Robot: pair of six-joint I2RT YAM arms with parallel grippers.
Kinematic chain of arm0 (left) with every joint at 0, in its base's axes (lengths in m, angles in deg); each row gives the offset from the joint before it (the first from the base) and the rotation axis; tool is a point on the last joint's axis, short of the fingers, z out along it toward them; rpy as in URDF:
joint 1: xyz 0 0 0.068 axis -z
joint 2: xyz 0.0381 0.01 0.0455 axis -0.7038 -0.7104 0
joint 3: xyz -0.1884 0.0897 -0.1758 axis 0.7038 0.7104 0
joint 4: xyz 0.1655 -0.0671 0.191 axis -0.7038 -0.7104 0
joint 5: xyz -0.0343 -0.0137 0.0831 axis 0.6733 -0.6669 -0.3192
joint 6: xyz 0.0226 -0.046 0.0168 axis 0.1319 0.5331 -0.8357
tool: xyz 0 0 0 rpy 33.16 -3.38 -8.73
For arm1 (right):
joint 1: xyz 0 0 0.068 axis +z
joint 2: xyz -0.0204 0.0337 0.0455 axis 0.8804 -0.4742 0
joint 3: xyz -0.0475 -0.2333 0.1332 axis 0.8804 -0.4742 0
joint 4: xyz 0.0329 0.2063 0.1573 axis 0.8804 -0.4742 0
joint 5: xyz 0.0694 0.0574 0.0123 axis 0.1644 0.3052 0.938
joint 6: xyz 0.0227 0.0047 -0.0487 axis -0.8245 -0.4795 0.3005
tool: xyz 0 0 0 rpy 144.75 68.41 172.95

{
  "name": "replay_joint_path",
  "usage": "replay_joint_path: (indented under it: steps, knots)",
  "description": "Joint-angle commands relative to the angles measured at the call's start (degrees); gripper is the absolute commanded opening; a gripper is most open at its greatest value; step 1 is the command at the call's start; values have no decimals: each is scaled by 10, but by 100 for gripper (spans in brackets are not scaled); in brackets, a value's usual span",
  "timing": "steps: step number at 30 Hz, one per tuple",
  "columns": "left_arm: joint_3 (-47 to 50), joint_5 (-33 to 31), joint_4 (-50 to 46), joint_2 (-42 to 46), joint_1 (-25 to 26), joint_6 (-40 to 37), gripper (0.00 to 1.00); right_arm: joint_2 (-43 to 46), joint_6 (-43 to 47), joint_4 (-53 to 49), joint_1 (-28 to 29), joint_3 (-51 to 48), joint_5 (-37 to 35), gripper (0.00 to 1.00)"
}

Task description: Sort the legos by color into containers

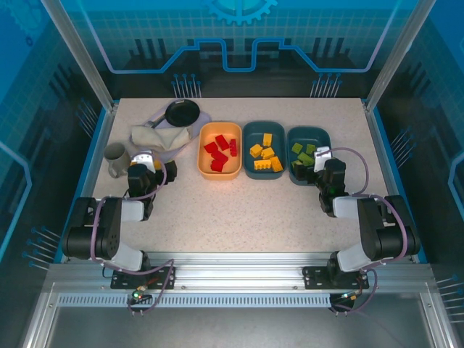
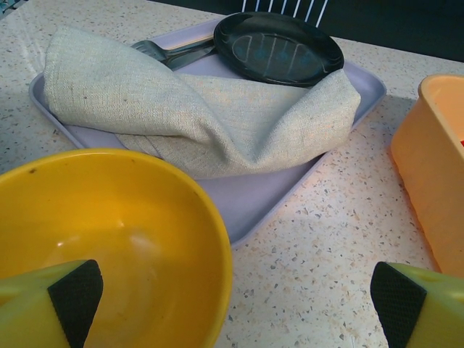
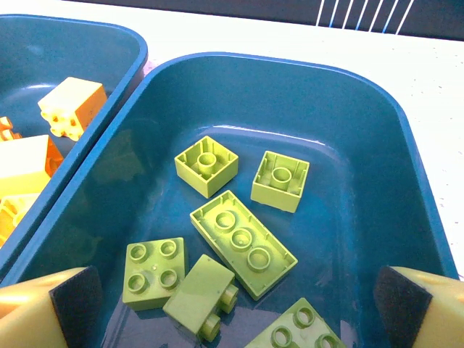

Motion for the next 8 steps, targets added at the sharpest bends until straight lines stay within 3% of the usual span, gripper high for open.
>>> replay_joint_path:
  steps: [1, 8]
  knots:
    - [-5, -7, 11, -3, 5, -10, 99, -6, 6, 19, 3, 4, 0, 100]
    - [-6, -9, 9, -3, 6, -12, 99, -6, 6, 20, 3, 3, 0, 100]
